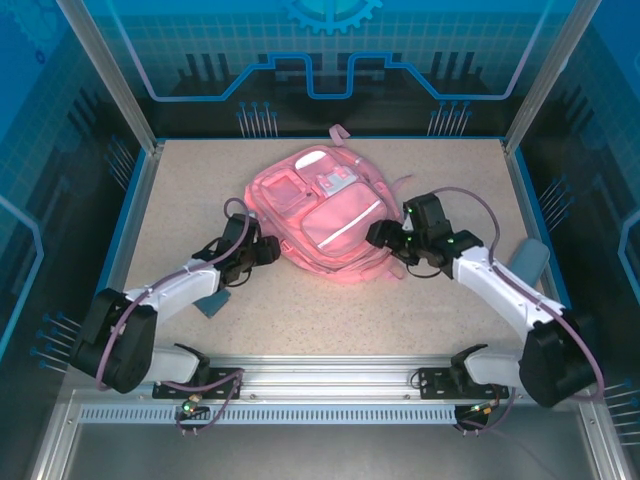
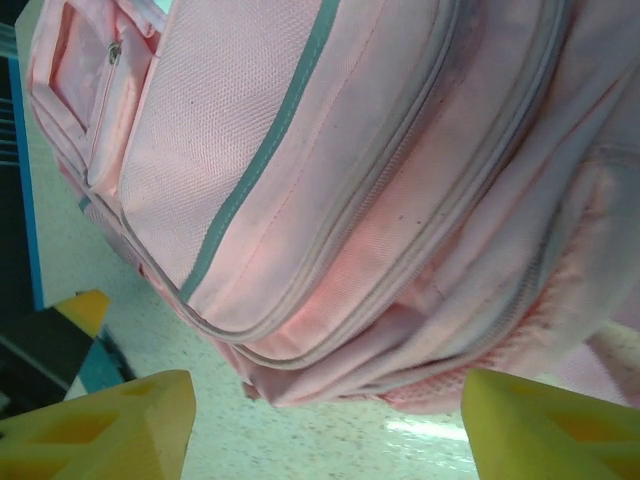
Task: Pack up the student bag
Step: Open the student bag at the top-center of the table.
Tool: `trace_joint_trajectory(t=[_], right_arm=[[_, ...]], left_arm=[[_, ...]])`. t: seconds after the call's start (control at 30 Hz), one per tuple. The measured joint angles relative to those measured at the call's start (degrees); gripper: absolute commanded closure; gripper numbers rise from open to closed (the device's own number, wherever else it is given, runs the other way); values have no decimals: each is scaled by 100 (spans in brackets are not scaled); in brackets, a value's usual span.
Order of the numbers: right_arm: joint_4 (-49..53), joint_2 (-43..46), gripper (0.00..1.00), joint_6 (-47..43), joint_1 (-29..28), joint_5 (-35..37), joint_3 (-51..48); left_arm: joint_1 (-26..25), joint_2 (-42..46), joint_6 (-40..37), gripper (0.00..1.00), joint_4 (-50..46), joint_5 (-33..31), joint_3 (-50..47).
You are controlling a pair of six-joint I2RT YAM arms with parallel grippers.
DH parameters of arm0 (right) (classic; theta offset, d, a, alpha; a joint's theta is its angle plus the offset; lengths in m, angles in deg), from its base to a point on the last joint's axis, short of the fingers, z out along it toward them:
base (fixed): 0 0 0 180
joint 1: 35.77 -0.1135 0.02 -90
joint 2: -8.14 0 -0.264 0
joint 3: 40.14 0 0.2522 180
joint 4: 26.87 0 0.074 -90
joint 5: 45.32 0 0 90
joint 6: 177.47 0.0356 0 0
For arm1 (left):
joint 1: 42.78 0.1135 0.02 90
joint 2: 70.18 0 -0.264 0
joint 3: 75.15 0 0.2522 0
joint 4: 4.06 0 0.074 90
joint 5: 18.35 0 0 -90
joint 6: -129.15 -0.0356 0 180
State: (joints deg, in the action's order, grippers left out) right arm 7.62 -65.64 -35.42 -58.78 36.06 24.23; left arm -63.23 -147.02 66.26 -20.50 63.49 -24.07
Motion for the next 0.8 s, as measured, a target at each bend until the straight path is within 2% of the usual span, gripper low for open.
trace_joint_trajectory(t=[0.23, 0.47, 0.53, 0.6, 0.7, 0.8], right_arm=[[-363, -1064, 41, 505, -118, -264, 450], [-610, -1803, 46, 881, -160, -433, 717], [-686, -1919, 53, 942, -170, -479, 739], [-741, -2013, 66, 979, -175, -544, 761], [-741, -2065, 81, 1001, -175, -553, 822], [-549, -2037, 90, 927, -175, -520, 1003]], left_arm=[[7, 63, 46, 43, -9, 2, -2], [15, 125, 48, 42, -48, 2, -70], [15, 125, 48, 42, -52, 4, -76], [17, 125, 48, 42, -48, 7, -76], [26, 125, 46, 42, -48, 35, -81], [39, 125, 39, 41, -31, 72, -87]])
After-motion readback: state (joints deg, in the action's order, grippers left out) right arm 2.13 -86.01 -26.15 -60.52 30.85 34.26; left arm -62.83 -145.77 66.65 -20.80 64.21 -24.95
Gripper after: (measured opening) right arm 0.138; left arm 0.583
